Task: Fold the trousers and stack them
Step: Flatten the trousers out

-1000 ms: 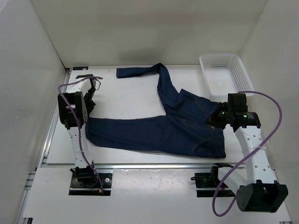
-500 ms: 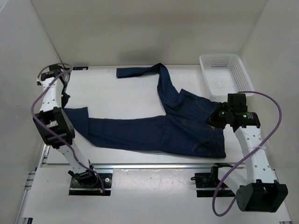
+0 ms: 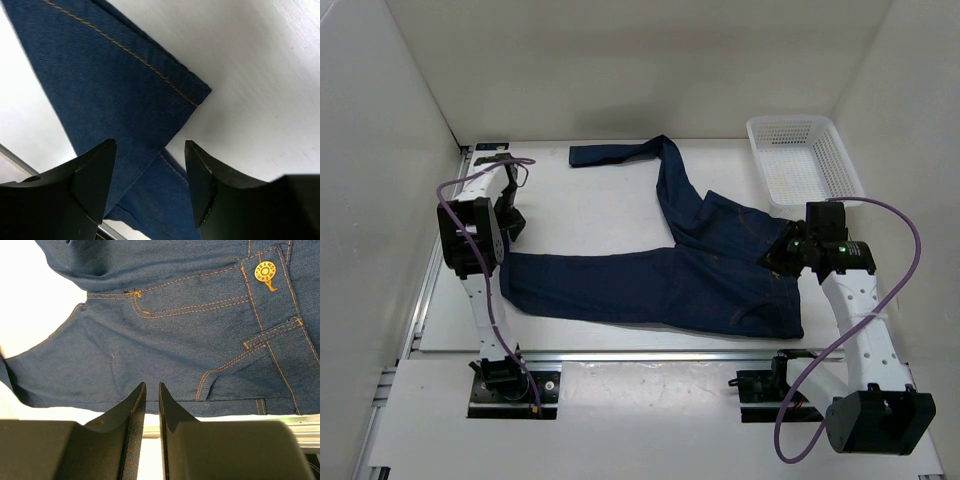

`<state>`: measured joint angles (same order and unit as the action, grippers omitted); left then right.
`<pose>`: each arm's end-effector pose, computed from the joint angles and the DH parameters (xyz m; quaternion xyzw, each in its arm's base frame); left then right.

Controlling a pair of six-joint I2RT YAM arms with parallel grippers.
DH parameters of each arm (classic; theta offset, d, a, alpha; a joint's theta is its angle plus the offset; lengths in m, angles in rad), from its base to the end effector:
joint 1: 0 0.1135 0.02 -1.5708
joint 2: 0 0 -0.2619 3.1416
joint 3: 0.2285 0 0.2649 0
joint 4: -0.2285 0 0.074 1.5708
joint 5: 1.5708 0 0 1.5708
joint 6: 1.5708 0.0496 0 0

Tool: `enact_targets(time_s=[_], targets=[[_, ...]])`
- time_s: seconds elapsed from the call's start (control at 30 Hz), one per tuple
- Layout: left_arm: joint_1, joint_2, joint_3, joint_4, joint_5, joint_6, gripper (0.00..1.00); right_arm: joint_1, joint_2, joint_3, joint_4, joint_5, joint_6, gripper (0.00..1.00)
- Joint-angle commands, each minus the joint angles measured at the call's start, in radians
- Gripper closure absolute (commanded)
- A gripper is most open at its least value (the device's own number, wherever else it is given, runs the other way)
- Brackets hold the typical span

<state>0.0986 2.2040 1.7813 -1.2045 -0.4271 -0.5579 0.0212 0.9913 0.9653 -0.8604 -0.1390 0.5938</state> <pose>0.4241 0.0626 0.1546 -0.3093 0.9267 0.2126 0.0214 0.2137 0.0114 0.2905 0.2430 0.9081 0.1637 0.2992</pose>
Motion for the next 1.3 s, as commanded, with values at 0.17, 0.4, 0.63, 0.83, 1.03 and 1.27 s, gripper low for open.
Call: enact_targets(time_s=[0.17,0.4,0.63,0.83,1.03,1.27], targets=[[0.01,0.049,0.079,-0.006,-0.025,-0.01,0.38,0.005,-0.036,-0.008,0.001,-0.02,-0.022,0.79],[0.059,-0.051,0.02,-0.006,-0.045,-0.04,0.9,0.005,-0.036,-0.008,0.001,-0.02,-0.022,0.79],[0.194,-0.418,-0.069,-0.041,-0.082,-0.077,0.9,0.005,-0.026,-0.008,-0.008,-0.011,-0.022,0.79],[0.314,-0.59,-0.325,0.013,-0.001,-0.111,0.34,0.005,-0.008,-0.017,0.011,-0.011,-0.032,0.79],[0.267,-0.688,-0.301,0.012,0.01,-0.102,0.06,0.005,-0.008,-0.017,0.011,-0.02,-0.042,0.79],[0.095,-0.678,-0.373,0.062,0.221,-0.031,0.75,0.005,0.07,-0.062,0.073,-0.077,-0.028,0.75]])
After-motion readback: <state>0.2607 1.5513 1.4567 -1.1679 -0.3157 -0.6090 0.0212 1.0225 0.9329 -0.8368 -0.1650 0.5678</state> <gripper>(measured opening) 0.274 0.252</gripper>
